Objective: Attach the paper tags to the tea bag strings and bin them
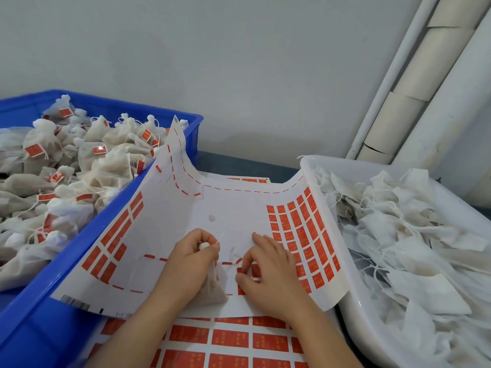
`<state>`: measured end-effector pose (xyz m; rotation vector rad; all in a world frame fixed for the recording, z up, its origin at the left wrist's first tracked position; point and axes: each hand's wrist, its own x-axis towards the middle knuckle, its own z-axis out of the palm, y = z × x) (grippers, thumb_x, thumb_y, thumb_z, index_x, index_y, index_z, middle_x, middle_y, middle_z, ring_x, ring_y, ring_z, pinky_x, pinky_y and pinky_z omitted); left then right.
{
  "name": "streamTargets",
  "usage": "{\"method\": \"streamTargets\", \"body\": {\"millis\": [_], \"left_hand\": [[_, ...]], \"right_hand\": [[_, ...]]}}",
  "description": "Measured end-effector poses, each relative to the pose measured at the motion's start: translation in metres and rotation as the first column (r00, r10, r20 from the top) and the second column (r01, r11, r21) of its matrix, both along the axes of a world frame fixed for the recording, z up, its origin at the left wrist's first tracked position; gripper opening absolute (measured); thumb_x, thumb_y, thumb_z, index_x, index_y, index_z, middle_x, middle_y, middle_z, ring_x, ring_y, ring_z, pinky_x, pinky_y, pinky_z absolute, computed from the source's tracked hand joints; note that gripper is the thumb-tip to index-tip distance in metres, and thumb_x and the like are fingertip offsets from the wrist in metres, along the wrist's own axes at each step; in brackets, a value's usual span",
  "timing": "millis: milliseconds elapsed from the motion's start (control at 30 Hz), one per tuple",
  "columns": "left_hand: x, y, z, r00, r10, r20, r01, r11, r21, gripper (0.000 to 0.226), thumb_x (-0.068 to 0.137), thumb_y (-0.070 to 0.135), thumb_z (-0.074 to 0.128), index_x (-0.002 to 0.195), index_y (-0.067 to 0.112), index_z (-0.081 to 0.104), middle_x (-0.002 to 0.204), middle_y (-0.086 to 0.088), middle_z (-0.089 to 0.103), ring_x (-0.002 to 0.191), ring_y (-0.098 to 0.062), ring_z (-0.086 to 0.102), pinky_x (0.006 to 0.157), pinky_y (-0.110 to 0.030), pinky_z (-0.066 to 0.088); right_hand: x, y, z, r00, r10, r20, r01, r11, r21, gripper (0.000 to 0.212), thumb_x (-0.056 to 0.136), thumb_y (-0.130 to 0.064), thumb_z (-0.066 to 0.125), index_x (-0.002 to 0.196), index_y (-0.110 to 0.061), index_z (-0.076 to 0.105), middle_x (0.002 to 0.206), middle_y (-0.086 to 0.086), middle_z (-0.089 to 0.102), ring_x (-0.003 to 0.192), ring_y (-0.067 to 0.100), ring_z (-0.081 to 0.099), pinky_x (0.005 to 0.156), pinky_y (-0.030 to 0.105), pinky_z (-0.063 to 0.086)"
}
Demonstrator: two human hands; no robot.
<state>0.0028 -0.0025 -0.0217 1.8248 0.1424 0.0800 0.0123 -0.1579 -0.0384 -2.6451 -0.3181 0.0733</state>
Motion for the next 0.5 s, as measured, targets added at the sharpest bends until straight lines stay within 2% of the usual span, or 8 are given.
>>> {"method": "streamTargets", "body": {"millis": [167, 300, 400, 500], "left_hand": [[-0.0005, 0.0008, -0.0004, 1.000, 0.000, -0.014, 0.000, 1.000, 0.007, 0.017, 0.095, 0.016, 0.046, 0.081, 0.018, 0.055, 0.079, -0.006, 0.059, 0.072, -0.021, 0.057, 0.060, -0.022, 0.043], [-0.0004, 0.0008, -0.0004, 1.000, -0.002, -0.009, 0.003, 1.000, 0.019, 0.017, 0.095, 0.017, 0.046, 0.081, 0.020, 0.055, 0.078, -0.003, 0.058, 0.071, -0.018, 0.056, 0.058, -0.020, 0.042], [-0.0002, 0.0008, -0.0008, 1.000, -0.003, -0.006, 0.003, 0.999, 0.032, 0.017, 0.095, 0.017, 0.046, 0.081, 0.020, 0.055, 0.078, -0.002, 0.059, 0.072, -0.018, 0.057, 0.059, -0.020, 0.042], [0.0000, 0.0012, -0.0014, 1.000, -0.010, -0.007, 0.010, 1.000, 0.025, 0.017, 0.095, 0.017, 0.046, 0.081, 0.020, 0.055, 0.078, -0.003, 0.059, 0.072, -0.019, 0.057, 0.059, -0.021, 0.042]], "right_hand": [[-0.0029, -0.0019, -0.0011, 0.999, -0.005, 0.043, 0.003, 0.999, 0.041, 0.021, 0.090, -0.040, 0.050, 0.111, -0.046, 0.050, 0.153, -0.020, 0.014, 0.142, 0.006, 0.003, 0.114, 0.036, -0.005], [-0.0044, -0.0025, -0.0001, 0.996, -0.016, 0.090, 0.008, 0.996, 0.092, 0.014, 0.088, -0.036, 0.055, 0.099, -0.040, 0.061, 0.148, -0.021, 0.027, 0.138, 0.004, 0.012, 0.115, 0.033, 0.002], [-0.0051, -0.0024, -0.0001, 0.993, -0.032, 0.110, 0.017, 0.990, 0.139, 0.009, 0.087, -0.032, 0.057, 0.086, -0.042, 0.057, 0.144, -0.019, 0.035, 0.135, 0.003, 0.021, 0.114, 0.032, 0.008], [-0.0050, -0.0035, -0.0025, 0.993, -0.020, 0.113, 0.006, 0.992, 0.126, 0.012, 0.087, -0.033, 0.056, 0.093, -0.043, 0.056, 0.143, -0.020, 0.035, 0.134, 0.002, 0.022, 0.114, 0.032, 0.009]]}}
